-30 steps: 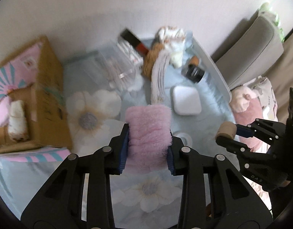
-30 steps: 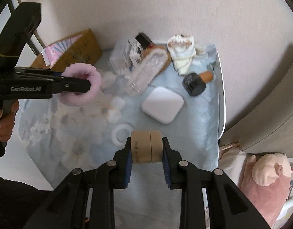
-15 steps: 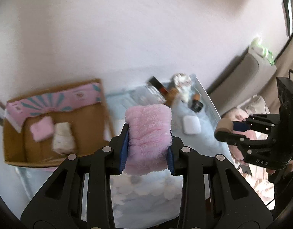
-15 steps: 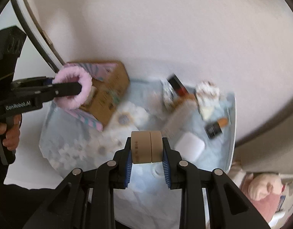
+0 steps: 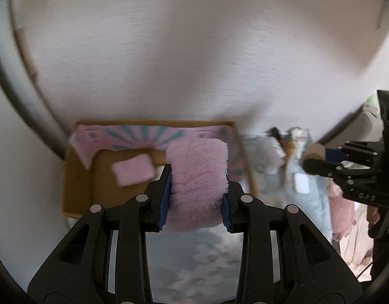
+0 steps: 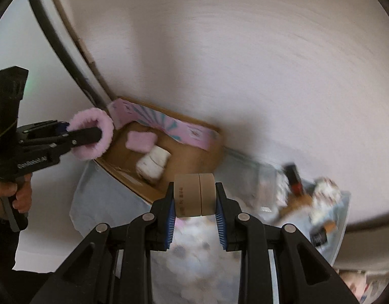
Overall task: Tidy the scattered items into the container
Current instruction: 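Carry the roller and cylinder into the box and open both tools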
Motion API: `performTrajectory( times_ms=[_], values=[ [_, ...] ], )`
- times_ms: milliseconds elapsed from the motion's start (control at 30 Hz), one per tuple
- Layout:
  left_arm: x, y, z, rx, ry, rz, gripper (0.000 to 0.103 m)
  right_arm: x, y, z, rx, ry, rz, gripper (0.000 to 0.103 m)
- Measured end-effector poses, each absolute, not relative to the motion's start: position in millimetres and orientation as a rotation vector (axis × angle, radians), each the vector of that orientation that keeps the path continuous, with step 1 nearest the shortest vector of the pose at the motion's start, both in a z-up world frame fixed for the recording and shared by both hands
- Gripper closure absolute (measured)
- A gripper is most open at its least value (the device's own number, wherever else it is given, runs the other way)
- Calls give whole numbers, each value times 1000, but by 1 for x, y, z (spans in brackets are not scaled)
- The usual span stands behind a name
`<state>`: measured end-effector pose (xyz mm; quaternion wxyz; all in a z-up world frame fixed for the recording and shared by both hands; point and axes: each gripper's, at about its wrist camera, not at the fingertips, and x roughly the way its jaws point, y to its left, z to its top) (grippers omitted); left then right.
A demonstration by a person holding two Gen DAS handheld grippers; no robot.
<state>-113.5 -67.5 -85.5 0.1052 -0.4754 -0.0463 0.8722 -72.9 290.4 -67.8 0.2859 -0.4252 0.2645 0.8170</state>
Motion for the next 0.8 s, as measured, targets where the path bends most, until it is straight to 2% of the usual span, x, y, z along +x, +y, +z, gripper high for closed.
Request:
performTrajectory(
  times_ms=[400,800],
  values=[
    [-132,-149,-130,-1547,-190,2650,73,-173,294,-104,-1226,712,2263,77],
    [-146,-166,-187,-1674,-160,2620,73,-190,301,-168,-1340,785,2154,77]
  ],
)
